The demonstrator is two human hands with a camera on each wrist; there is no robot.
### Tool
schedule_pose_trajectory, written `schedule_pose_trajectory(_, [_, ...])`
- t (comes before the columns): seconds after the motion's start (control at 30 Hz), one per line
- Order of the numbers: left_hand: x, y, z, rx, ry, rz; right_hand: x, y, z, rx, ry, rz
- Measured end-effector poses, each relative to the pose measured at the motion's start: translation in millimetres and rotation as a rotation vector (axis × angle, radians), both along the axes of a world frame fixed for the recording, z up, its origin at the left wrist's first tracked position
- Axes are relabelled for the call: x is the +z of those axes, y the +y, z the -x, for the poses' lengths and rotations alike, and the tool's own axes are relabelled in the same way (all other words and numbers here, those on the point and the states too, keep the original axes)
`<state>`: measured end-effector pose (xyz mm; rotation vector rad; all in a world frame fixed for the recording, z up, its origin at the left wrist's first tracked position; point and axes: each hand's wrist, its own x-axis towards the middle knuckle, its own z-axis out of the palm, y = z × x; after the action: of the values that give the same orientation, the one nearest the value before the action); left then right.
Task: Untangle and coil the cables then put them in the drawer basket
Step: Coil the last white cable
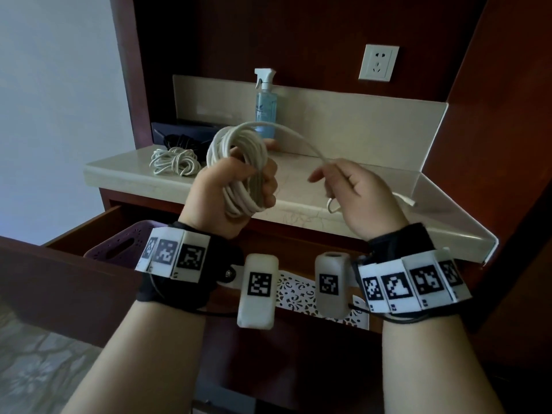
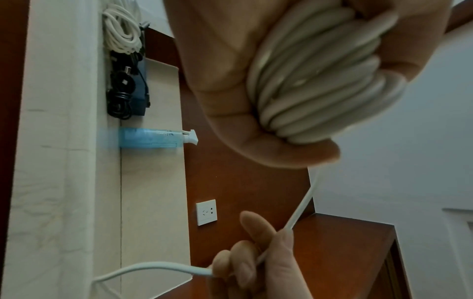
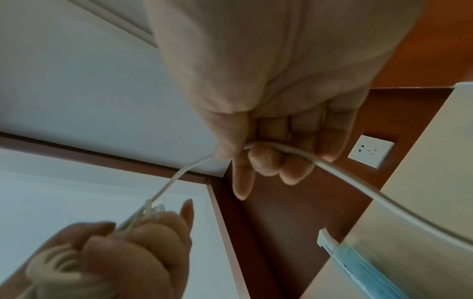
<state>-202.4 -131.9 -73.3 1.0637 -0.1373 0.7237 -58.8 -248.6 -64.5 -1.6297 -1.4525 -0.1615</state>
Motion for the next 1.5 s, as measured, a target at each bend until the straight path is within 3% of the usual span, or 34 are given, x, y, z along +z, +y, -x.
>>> schedule_pose_trajectory(0.23, [-3.0,2.6,3.7,-0.134,-0.034,-0.013,3.3,8.9,10.0,-0.024,-0.037,-0.158])
schedule_pose_trajectory(0.43, [-0.1,8.3,5.5,-0.048,-0.073,0.036,0.1,14.5,12.5,-0.013,-0.106,-0.087])
schedule_pose_trajectory(0.63, [-2.2,6.5,4.5,0.170,-0.003,0.065,-3.4,15.9,18.2,-0.021,-0.141,0.043])
schedule_pose_trajectory(0.8, [-1.6,3.1,-0.6,0.151,-0.063,0.064,-5.3,15.8,25.1,0.001,-0.152,0.108])
schedule_pose_trajectory(0.9, [-0.8,4.1,-7.0,0.154,-0.116,0.077,-8.5,17.3,25.4,0.042,-0.136,0.151])
schedule_pose_trajectory(1.0, [-1.8,5.9,-9.3,0.268,-0.088,0.027,-10.9,15.5,17.6,0.036,-0.103,0.221])
schedule_pose_trajectory(1.2, [0.5,4.0,-7.1,0.414,-0.058,-0.079,-10.8,3.7,-1.4,0.034,0.079,0.237])
schedule_pose_trajectory(1.5, [-0.8,5.0,-11.5,0.508,0.021,-0.025,-11.7,-1.4,-11.5,-0.045,0.046,0.297])
